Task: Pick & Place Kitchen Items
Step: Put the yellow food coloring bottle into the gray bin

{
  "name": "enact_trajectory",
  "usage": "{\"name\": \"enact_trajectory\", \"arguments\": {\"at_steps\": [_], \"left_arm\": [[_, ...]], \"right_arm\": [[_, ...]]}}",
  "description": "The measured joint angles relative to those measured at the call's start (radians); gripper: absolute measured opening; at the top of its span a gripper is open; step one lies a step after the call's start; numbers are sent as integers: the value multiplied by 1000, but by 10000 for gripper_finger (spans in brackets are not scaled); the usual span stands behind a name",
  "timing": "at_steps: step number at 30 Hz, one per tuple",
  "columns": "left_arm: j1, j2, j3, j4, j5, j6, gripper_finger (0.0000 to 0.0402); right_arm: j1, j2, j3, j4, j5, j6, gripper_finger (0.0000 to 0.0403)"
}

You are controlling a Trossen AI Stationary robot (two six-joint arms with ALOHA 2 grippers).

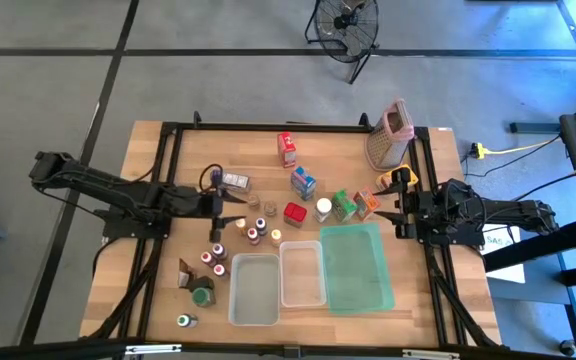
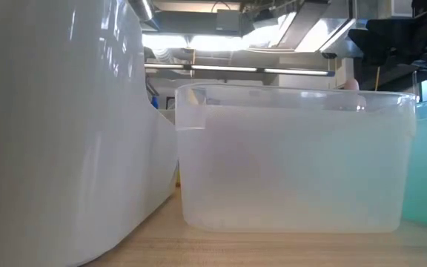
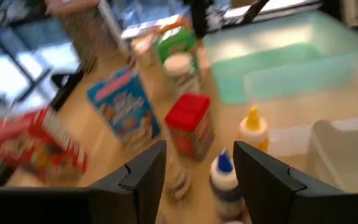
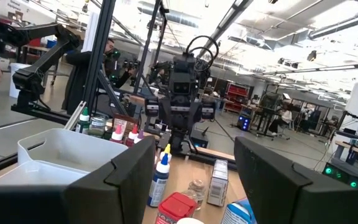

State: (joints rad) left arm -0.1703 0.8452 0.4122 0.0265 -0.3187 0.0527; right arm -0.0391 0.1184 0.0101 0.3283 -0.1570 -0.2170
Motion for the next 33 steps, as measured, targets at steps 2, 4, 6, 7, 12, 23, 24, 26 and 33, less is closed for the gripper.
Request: {"name": "enact_trajectory", "arguments": {"at_steps": [2, 4, 6, 7, 12, 23, 24, 26, 33], "left_arm": [[2, 0, 0, -39, -6, -34, 182], [6, 0, 0, -49, -2, -66, 182], [11, 0, 0, -49, 0, -95, 182], [14, 0, 0, -49, 0, -110, 182], [29, 0, 0, -49, 5, -140, 182], [28, 0, 0, -53, 29, -173, 182], [28, 0, 0, -53, 29, -174, 182], [28, 0, 0, -53, 29, -174, 182], [28, 0, 0, -53, 29, -185, 182]], "right_arm": [[0, 0, 0, -1, 0, 0, 222], [0, 0, 0, -2, 0, 0, 222], [0, 0, 0, -2, 0, 0, 222], [0, 0, 0, -2, 0, 0, 222], [0, 0, 0, -2, 0, 0, 222], [0, 0, 0, -2, 0, -1, 222], [0, 0, 0, -2, 0, -1, 222], [0, 0, 0, -4, 0, 0, 222], [0, 0, 0, 14, 0, 1, 222]]}}
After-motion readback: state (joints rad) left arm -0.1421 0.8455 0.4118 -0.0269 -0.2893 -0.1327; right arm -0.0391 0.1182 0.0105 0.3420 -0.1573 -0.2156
